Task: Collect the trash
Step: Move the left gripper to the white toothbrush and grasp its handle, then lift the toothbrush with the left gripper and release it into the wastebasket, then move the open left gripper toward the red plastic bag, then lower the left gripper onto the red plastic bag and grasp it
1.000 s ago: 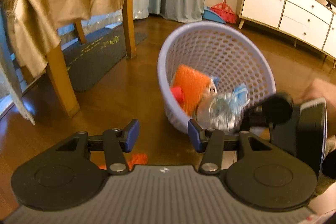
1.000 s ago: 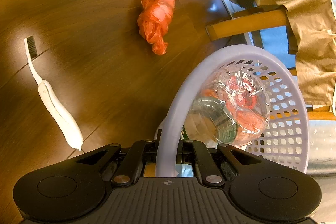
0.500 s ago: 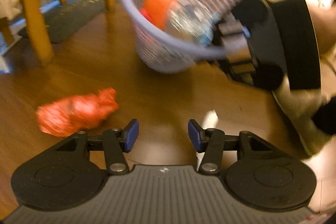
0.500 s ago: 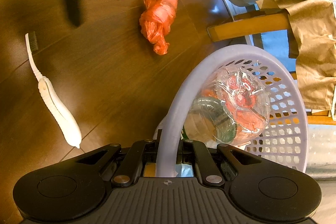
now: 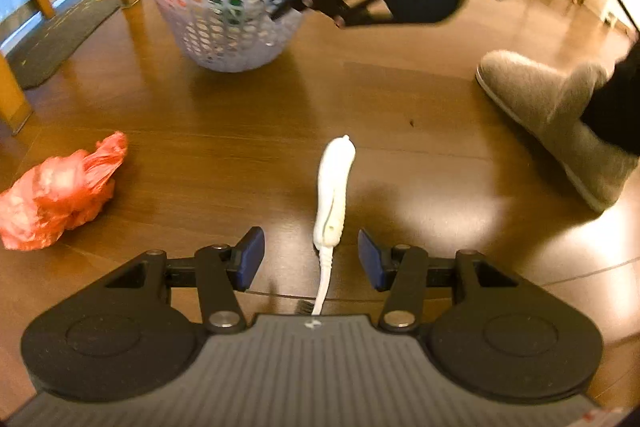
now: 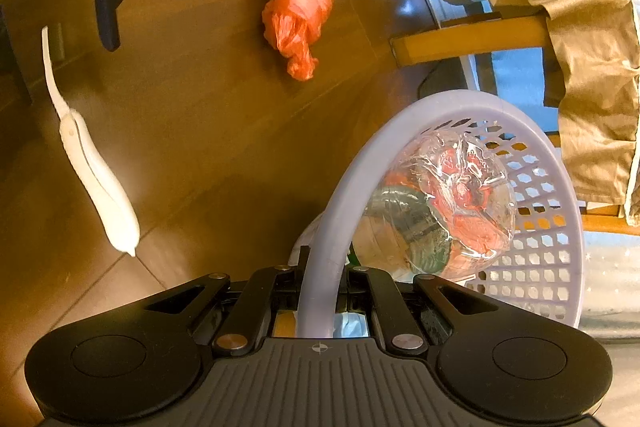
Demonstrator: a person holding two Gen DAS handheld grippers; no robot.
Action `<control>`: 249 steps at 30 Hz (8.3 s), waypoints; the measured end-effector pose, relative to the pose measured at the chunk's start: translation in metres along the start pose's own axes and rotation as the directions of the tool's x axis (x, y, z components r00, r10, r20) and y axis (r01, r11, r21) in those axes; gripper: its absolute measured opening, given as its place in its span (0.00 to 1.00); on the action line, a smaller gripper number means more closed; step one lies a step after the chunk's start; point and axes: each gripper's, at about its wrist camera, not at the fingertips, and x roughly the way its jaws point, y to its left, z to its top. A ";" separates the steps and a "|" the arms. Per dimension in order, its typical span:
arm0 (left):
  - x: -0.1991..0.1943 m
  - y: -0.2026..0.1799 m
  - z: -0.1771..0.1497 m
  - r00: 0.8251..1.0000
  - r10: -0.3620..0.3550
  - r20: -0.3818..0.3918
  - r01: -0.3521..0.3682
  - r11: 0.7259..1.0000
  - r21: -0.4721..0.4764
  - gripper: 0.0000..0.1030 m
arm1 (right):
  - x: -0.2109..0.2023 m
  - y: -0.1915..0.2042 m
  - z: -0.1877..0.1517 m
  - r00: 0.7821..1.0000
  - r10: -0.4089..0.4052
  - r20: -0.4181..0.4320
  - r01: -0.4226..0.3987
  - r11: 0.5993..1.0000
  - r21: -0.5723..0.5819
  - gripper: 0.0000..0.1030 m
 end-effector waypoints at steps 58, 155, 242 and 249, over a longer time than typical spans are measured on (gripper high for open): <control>0.025 0.007 -0.001 0.998 -0.039 -0.054 0.039 0.999 0.003 0.16 | 0.001 -0.001 -0.008 1.000 0.009 -0.022 -0.008 0.999 0.035 0.03; -0.063 0.109 0.214 0.966 0.130 0.223 -0.113 0.990 -0.084 0.27 | -0.016 0.001 0.000 0.999 0.032 0.005 -0.032 0.998 0.052 0.02; 0.011 0.162 0.024 0.924 0.373 -0.081 -0.348 0.910 0.226 0.89 | -0.014 -0.002 0.000 1.000 0.029 0.003 -0.029 0.998 0.061 0.02; 0.027 0.165 0.028 0.927 0.360 -0.107 -0.319 0.904 0.284 0.88 | -0.013 -0.002 -0.001 1.000 0.029 0.003 -0.029 0.998 0.060 0.02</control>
